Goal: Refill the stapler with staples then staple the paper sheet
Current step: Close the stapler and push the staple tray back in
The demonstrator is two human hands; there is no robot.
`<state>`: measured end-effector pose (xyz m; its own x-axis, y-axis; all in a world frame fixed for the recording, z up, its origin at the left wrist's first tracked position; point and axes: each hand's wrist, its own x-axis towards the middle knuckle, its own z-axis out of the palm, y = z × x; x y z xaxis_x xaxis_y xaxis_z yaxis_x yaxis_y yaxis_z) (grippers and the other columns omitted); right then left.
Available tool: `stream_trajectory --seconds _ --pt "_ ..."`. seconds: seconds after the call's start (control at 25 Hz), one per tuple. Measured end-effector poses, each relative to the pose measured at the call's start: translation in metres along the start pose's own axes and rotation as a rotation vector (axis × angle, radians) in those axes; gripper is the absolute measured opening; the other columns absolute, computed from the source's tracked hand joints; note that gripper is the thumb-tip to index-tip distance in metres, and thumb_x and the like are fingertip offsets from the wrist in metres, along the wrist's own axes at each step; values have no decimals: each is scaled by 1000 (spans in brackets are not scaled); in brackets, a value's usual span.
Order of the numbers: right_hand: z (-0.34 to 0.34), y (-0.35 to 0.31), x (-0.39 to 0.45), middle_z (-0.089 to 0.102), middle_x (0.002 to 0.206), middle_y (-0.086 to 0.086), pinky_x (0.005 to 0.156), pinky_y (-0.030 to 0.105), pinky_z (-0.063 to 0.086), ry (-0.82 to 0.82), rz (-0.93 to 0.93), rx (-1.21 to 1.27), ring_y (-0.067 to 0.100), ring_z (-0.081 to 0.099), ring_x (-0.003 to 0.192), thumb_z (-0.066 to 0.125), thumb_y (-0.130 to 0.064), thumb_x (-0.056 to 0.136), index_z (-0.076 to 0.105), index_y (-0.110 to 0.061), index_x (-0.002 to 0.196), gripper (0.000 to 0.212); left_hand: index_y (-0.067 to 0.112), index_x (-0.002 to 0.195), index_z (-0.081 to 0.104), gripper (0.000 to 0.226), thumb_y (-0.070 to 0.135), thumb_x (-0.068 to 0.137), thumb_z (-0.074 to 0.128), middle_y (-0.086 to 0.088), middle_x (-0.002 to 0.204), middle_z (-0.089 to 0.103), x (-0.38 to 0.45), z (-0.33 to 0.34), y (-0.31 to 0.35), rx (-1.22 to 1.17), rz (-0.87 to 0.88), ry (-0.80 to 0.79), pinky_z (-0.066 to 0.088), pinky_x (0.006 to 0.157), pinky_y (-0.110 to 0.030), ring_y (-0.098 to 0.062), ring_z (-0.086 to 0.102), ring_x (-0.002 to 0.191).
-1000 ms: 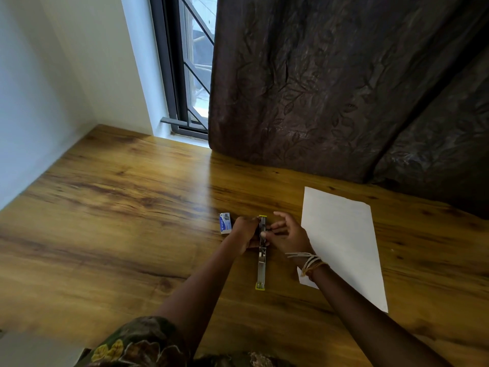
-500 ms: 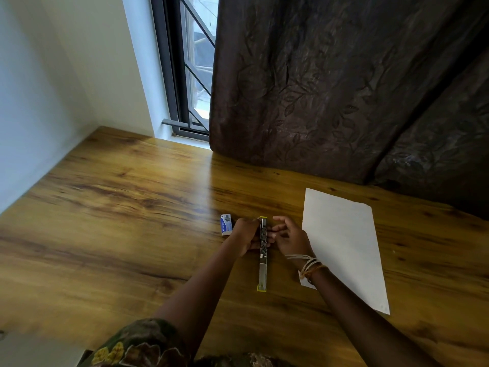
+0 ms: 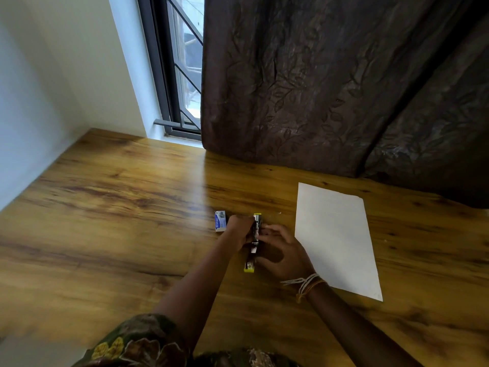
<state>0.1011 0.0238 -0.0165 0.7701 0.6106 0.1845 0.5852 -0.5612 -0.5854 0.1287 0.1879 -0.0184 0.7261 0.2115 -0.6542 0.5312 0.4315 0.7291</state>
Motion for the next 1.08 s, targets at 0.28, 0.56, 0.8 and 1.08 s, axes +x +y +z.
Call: stream_trajectory --seconds 0.28,0.56,0.8,1.08 --pt "-1 -4 24 62 115 4 86 21 50 186 191 100 16 59 100 69 -25 83 59 -15 123 42 -1 107 63 21 9 98 47 -17 96 68 1 -2 0 -7 -29 -57 58 61 -33 -26 67 81" --pt "9 -11 41 64 111 11 71 23 53 197 486 423 22 62 92 48 -5 92 54 -14 124 34 1 99 64 23 9 100 43 -14 86 69 4 -5 -3 -14 -11 -95 61 73 -41 -25 68 72" --pt "4 -6 29 50 127 7 88 21 50 -37 205 199 18 53 111 56 4 78 46 -17 132 58 5 90 65 20 6 98 47 -13 84 70 4 -6 -4 35 18 -62 59 57 -31 -21 70 68" --pt "-2 -3 10 48 133 4 82 28 54 -56 -118 -211 17 53 108 60 -46 80 54 -29 123 46 7 83 64 13 8 94 56 -8 78 64 3 -3 -2 44 -1 24 48 49 -26 -17 61 68"
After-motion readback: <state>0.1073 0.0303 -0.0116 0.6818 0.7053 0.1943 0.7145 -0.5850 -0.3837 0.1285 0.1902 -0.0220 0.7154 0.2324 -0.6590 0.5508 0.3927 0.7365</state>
